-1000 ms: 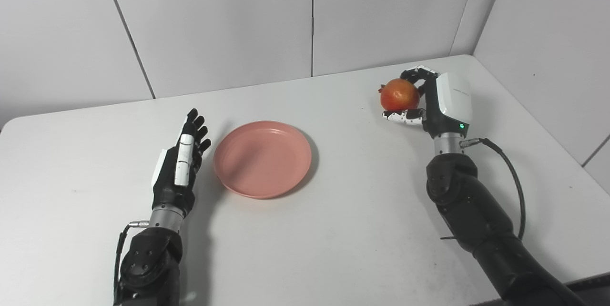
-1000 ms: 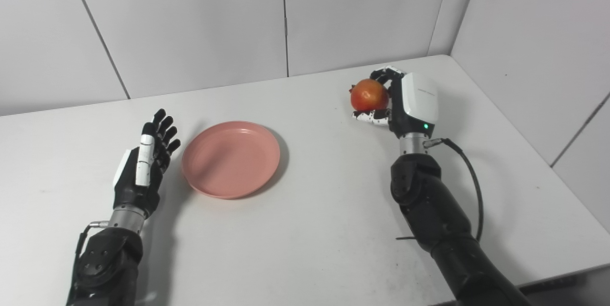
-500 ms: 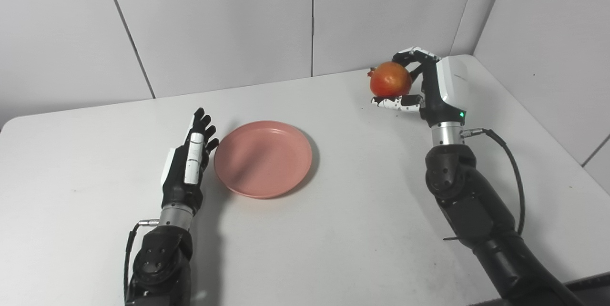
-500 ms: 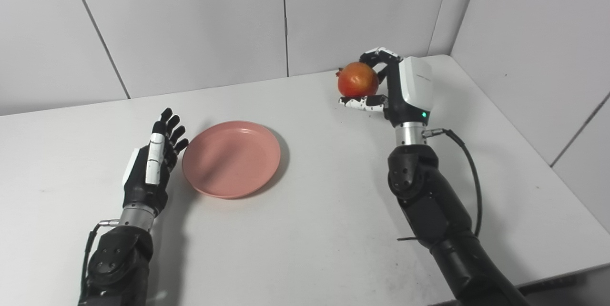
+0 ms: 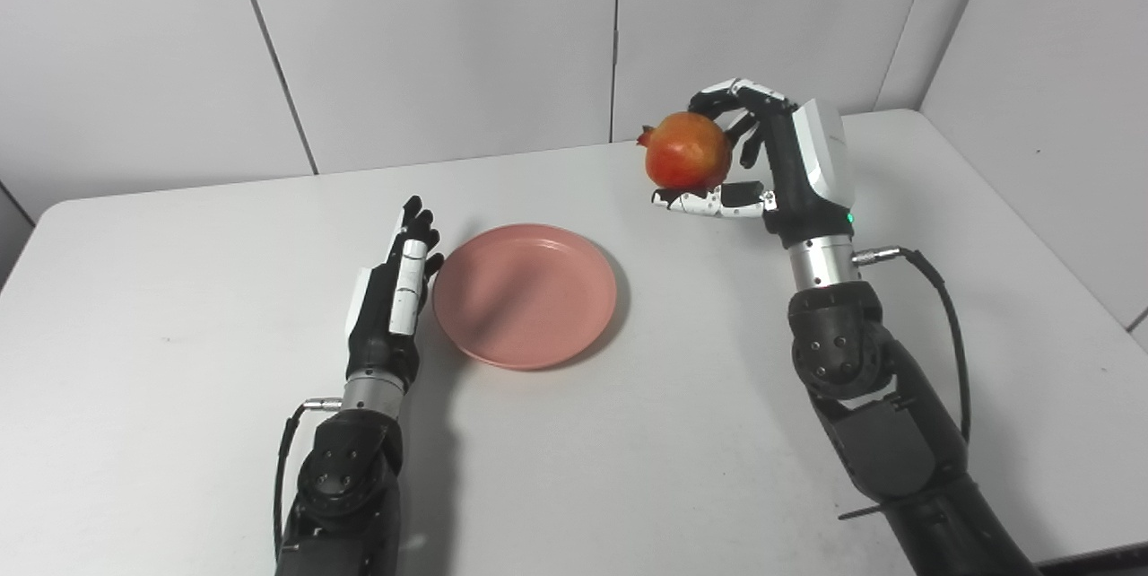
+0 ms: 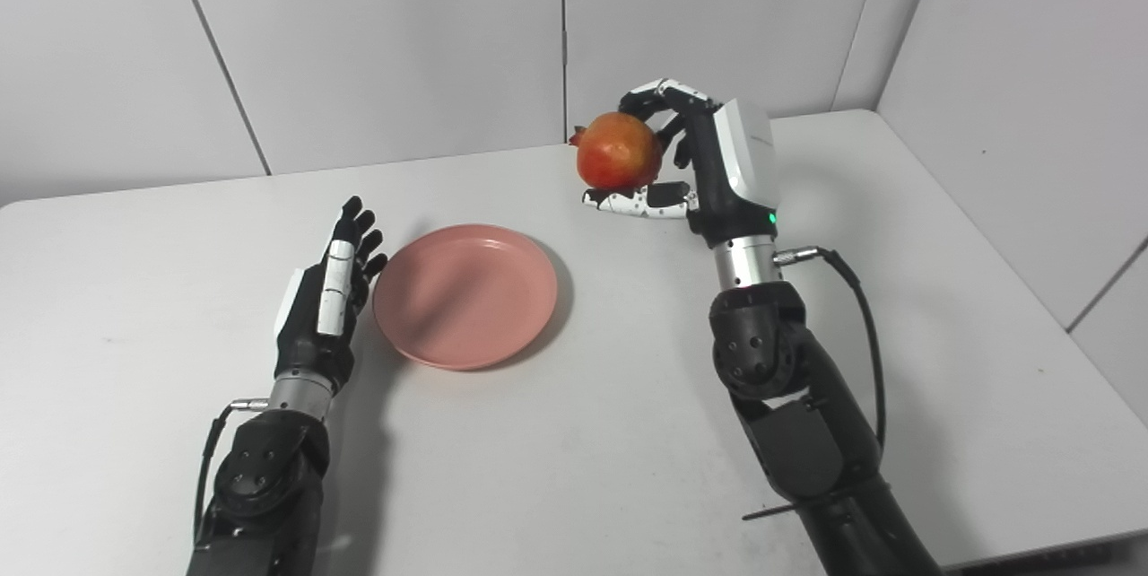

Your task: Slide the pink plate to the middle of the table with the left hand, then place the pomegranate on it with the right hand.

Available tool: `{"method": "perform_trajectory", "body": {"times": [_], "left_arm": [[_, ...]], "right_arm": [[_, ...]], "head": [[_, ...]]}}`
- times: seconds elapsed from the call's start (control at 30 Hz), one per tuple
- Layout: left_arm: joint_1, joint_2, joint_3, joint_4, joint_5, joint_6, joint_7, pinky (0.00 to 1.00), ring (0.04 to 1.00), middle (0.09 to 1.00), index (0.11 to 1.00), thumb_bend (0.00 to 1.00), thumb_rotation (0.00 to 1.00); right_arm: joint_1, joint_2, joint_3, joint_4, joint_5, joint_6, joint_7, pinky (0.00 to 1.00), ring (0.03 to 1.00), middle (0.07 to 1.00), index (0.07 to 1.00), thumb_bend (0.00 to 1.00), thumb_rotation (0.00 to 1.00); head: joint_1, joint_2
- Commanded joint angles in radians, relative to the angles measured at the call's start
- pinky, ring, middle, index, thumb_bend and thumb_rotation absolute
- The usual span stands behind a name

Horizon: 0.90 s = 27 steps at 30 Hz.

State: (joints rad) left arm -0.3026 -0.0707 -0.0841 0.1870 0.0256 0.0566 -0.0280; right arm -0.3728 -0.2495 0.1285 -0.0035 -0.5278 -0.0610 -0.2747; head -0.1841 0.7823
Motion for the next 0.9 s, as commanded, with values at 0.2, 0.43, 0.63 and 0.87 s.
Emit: {"method": "perform_trajectory", "body": {"times": [0.2,0.43,0.63,0.87], "left_arm": [[-0.048,-0.030,-0.008,-0.027,0.036,-0.008,0.038,0.94,0.973,0.987,0.992,0.69,1.00],[-0.046,-0.043,-0.008,-0.033,0.039,0.002,0.046,0.95,0.972,0.983,0.986,0.72,1.00],[-0.044,-0.047,-0.011,-0.039,0.047,0.006,0.046,0.94,0.972,0.984,0.987,0.72,1.00],[-0.046,-0.054,-0.008,-0.044,0.050,0.008,0.049,0.94,0.972,0.983,0.985,0.72,1.00]], "right_arm": [[-0.050,0.074,0.031,-0.050,-0.005,-0.045,0.051,0.28,0.362,0.491,0.543,0.51,0.00],[-0.073,0.119,0.078,0.001,-0.035,-0.094,0.049,0.24,0.342,0.473,0.546,0.51,0.00],[-0.081,0.147,0.109,0.035,-0.053,-0.089,0.066,0.23,0.363,0.490,0.519,0.51,0.00],[-0.087,0.175,0.134,0.088,-0.076,-0.069,0.091,0.10,0.150,0.469,0.485,0.53,0.00]], "head": [[0.062,0.012],[0.090,0.021],[0.100,0.029],[0.106,0.048]]}}
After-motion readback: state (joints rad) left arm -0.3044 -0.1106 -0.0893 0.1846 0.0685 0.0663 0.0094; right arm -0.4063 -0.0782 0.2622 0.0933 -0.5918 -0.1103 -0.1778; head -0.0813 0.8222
